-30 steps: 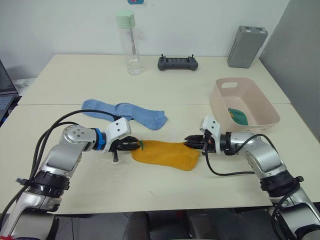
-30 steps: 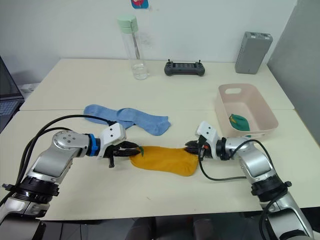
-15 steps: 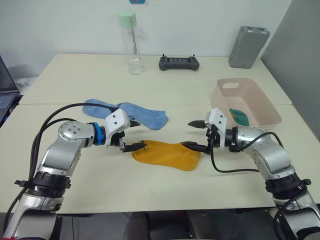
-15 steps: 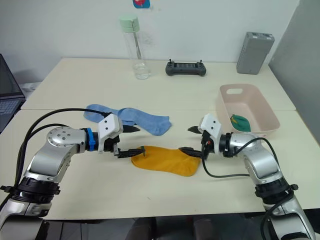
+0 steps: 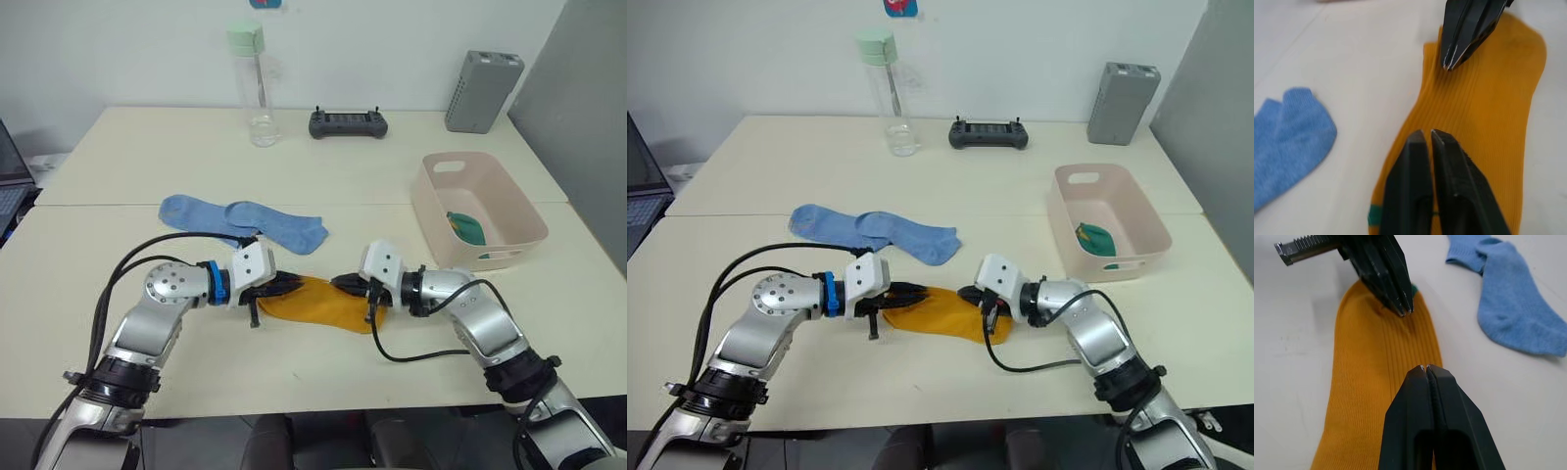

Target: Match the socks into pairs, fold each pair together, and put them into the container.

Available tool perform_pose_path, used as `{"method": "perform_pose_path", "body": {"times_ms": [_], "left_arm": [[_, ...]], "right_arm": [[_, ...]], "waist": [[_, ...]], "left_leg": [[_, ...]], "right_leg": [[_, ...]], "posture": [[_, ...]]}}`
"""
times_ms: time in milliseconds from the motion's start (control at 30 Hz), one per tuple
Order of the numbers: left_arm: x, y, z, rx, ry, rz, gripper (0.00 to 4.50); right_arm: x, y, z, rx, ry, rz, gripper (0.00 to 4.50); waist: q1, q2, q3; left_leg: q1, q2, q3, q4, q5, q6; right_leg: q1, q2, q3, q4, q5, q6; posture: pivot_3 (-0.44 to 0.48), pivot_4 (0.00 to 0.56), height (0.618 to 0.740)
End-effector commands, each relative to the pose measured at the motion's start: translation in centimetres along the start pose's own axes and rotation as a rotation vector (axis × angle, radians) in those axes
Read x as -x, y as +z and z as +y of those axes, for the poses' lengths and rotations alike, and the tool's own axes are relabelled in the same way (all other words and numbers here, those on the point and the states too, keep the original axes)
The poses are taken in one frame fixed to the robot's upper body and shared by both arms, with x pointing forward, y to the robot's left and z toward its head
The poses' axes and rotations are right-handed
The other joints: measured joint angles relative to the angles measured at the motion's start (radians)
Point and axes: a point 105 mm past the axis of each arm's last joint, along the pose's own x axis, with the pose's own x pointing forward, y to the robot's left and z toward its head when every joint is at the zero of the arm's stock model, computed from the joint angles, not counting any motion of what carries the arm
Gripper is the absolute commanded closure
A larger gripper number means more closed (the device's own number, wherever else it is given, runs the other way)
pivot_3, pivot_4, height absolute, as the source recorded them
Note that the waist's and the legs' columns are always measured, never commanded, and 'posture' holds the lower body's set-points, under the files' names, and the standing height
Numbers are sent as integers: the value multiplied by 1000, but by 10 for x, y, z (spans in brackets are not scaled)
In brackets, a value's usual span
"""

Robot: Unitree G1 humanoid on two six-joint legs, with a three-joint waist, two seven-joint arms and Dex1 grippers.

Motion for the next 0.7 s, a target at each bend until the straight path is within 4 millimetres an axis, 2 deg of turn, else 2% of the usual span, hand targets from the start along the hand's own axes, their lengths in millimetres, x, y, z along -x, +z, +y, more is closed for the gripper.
{"method": "perform_pose_path", "body": {"times_ms": [33,133,233,333,433,500,600,700], "left_arm": [[11,-11,4,-36,30,49,4463],[18,-25,3,-15,41,79,4463],[24,-29,0,-1,50,80,4463],[26,-25,0,8,63,39,4463],[25,-8,0,5,53,-37,4463],[23,1,-1,4,39,-58,4463],[20,-1,-4,-2,22,-18,4463],[24,-19,-2,-22,32,87,4463]], "right_arm": [[14,-11,-1,40,-12,29,4500],[28,-23,-2,36,-31,63,4500],[42,-31,-4,34,-47,83,4500],[49,-20,-12,16,-84,28,4500],[41,4,-10,-15,-65,-76,4500],[33,9,0,-26,-26,-94,4500],[25,1,12,-23,8,-57,4500],[30,-18,10,-24,-14,29,4500]], "waist": [[5,0,0],[5,0,0],[5,0,0],[3,0,0],[0,0,0],[0,0,0],[0,0,0],[4,0,0]], "left_leg": [[0,0,0,0,0,0],[0,0,0,0,0,0],[1,0,0,0,0,0],[3,0,1,0,0,0],[4,0,1,0,0,0],[3,1,1,0,0,0],[3,1,1,0,0,0],[3,0,1,0,0,0]], "right_leg": [[0,0,0,0,0,0],[0,0,0,0,-1,-2],[1,0,0,0,-3,-5],[3,-1,1,0,-3,-5],[3,0,1,0,-3,-5],[2,0,1,1,-3,-5],[2,0,0,1,-3,-5],[2,0,0,0,-3,-5]], "posture": [[0,150,740],[0,150,740],[0,150,740],[0,150,740],[0,150,740],[0,150,740],[0,150,740],[0,150,740]]}}
